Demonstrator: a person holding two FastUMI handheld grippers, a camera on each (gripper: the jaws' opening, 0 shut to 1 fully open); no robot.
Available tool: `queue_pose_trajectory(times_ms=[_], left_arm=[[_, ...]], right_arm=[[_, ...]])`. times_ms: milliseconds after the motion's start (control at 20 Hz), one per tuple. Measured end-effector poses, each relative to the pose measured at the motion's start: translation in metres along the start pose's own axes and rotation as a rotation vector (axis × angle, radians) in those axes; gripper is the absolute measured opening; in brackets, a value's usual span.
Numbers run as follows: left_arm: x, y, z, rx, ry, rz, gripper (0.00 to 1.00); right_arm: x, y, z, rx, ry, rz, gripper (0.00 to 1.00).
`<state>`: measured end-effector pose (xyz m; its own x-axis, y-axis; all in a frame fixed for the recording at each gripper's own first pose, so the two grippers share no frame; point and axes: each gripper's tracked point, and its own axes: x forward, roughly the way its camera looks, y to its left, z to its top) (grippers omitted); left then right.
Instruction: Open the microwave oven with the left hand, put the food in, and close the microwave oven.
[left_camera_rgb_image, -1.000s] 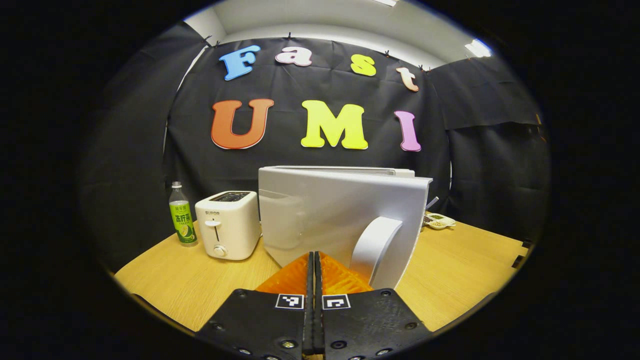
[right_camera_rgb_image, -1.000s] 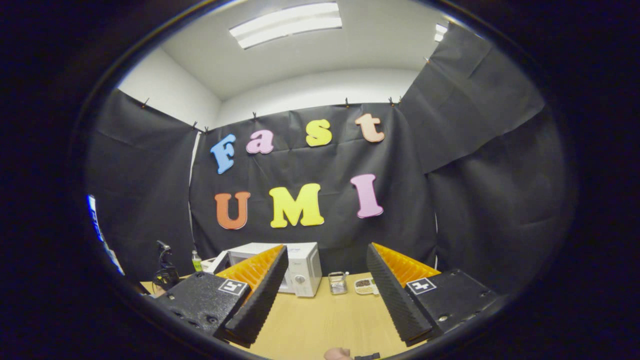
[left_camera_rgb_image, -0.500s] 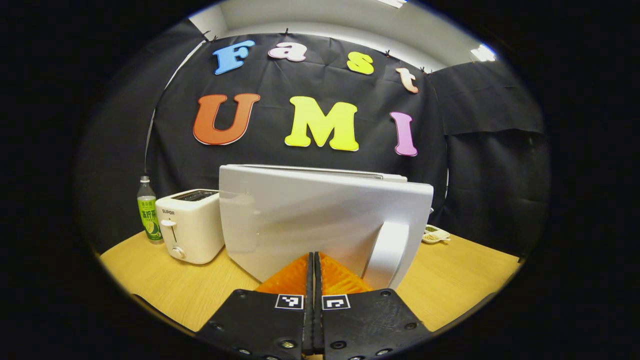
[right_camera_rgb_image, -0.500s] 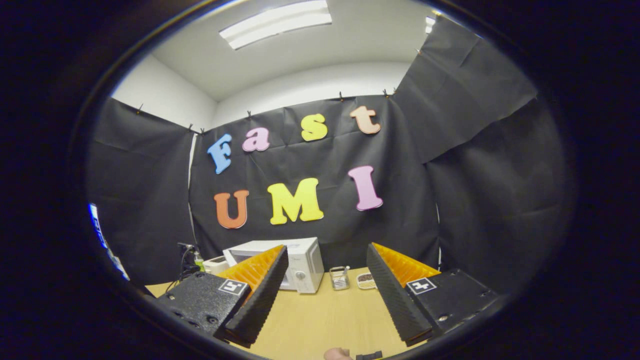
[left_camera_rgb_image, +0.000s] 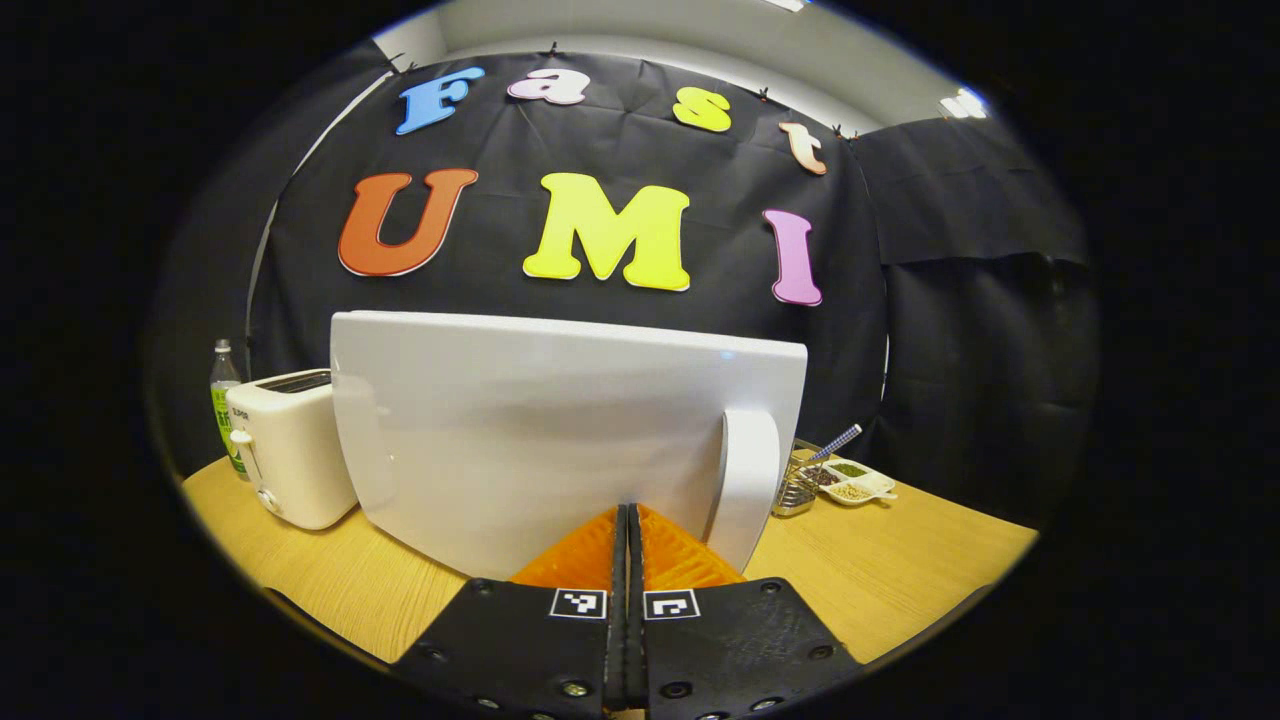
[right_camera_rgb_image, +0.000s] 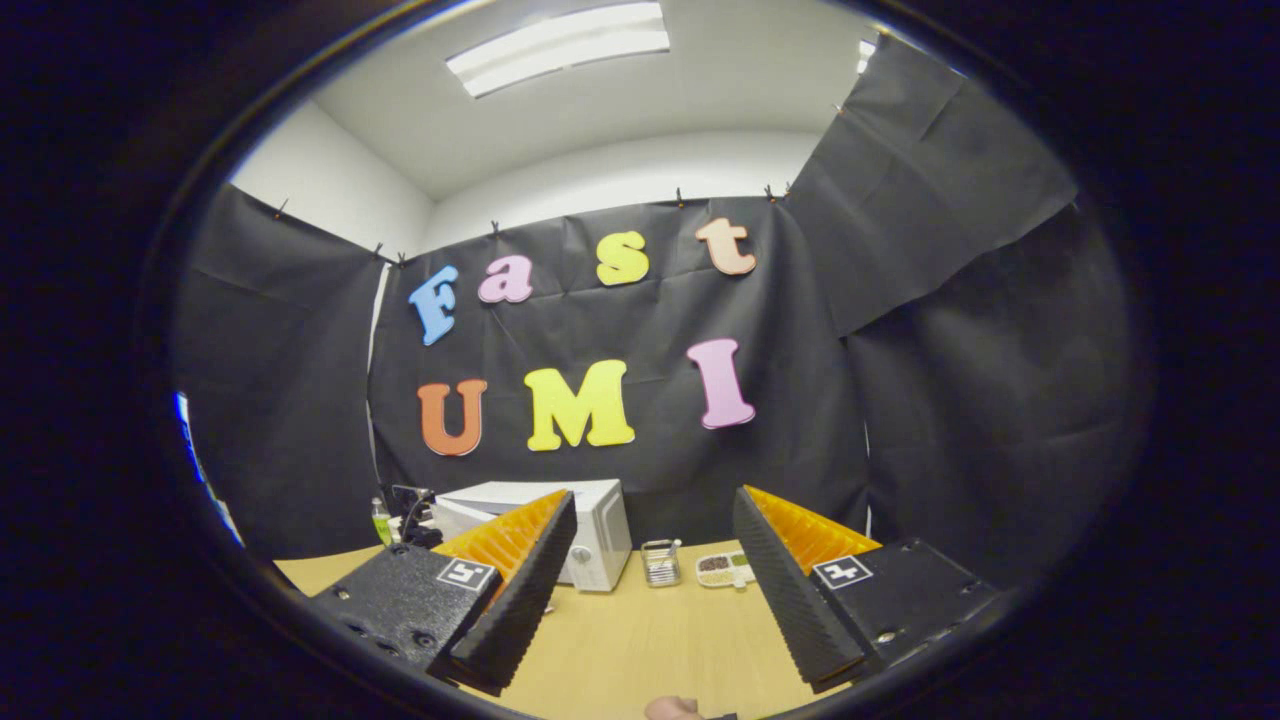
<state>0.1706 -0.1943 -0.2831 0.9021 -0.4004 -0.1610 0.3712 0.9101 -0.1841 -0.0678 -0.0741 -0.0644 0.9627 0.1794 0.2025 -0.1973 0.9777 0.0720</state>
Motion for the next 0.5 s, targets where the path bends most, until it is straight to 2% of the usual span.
queue_pose_trajectory(times_ms=[100,150,200,500], left_arm=[[0.014,-0.002,-0.004,0.004,0.016,0.002,0.0],[0.02,-0.002,-0.003,0.007,0.019,0.018,0.1],[0.024,-0.001,-0.002,0.011,0.021,0.036,0.0],[0.063,-0.012,0.002,-0.002,0.023,0.058,0.0]], right_arm=[[0.009,-0.004,-0.006,0.015,0.01,0.003,1.0],[0.012,-0.007,-0.009,0.021,0.014,0.002,1.0],[0.017,-0.01,-0.012,0.03,0.017,0.002,1.0],[0.038,-0.023,-0.033,0.033,0.052,0.006,1.0]])
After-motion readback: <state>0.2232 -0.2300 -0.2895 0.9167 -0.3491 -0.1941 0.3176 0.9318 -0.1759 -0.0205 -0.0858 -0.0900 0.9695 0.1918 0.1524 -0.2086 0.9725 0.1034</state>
